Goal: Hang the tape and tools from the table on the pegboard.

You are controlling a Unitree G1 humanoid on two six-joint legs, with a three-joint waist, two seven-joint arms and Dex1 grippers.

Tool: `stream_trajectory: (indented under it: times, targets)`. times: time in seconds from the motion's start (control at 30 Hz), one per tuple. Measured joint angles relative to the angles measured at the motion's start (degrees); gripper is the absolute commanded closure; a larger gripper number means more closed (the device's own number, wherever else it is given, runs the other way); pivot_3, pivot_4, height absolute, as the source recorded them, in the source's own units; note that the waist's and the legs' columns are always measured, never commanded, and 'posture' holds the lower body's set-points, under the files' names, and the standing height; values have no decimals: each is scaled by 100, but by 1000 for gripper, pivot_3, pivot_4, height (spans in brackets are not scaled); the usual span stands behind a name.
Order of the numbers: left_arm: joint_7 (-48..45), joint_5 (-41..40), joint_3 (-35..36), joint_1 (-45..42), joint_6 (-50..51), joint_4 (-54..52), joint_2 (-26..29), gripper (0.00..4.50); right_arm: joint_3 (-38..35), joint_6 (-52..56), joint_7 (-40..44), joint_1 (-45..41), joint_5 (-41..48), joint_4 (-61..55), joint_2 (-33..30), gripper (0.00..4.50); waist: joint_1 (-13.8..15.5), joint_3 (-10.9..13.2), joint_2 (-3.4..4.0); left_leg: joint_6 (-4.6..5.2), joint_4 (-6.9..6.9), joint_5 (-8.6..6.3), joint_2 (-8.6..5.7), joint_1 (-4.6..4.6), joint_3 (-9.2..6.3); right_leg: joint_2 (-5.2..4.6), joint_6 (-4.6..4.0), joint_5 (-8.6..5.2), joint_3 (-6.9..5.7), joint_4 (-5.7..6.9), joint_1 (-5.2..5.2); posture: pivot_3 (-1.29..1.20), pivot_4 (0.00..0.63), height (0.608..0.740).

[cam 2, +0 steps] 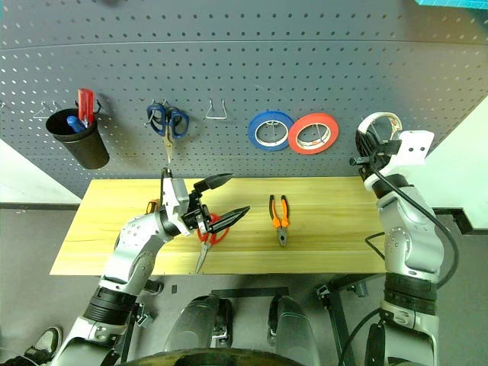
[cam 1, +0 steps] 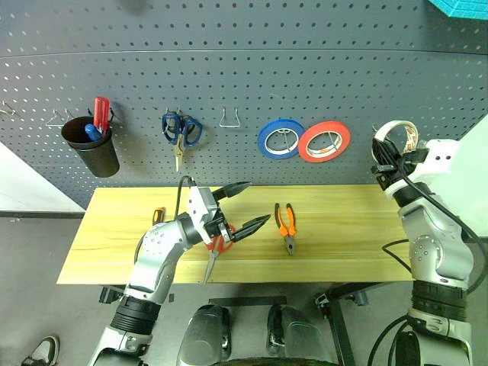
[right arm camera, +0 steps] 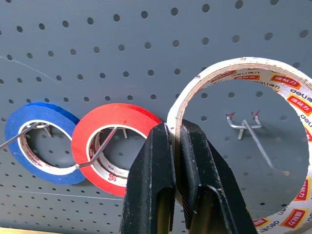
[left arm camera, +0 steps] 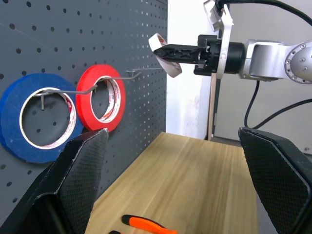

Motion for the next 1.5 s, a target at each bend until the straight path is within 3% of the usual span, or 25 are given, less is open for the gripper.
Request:
stream_trajectory:
  times: [0.37, 0.77, 1.1, 1.2, 1.5]
  targets:
    - [5, -1, 24, -1, 26, -55, 62, 0, 1, -132, -114, 0, -128, 333, -21, 4451, 2, 0, 0, -6, 1, 4, 0, 4, -12, 0, 0, 0, -11, 2, 9, 284, 132, 731]
    - [59, -114, 64, -99, 115, -233, 86, 0, 255, -1077, 332, -931, -441, 2434, -7, 4451, 0, -1, 2, -9, 2, 7, -2, 29, -21, 1, 0, 0, -22, 1, 39, 311, 123, 731]
    - [127, -114, 73, -92, 151, -315, 119, 0, 339, -1480, 401, -1365, -627, 3363, -17, 4451, 8, -2, 3, -16, 1, 10, 0, 51, -26, 0, 0, 0, -29, 1, 62, 317, 122, 731]
    - [143, -113, 72, -92, 151, -315, 120, 0, 337, -1468, 385, -1397, -628, 3458, -26, 3657, 8, -2, 3, -16, 1, 10, 1, 56, -27, -1, 1, -1, -29, 2, 67, 317, 121, 731]
    - [212, -108, 72, -92, 151, -315, 118, 0, 335, -1492, 286, -1396, -691, 3590, -51, 522, 8, -2, 4, -17, 1, 11, 1, 57, -27, -1, 0, 0, -29, 2, 68, 318, 121, 731]
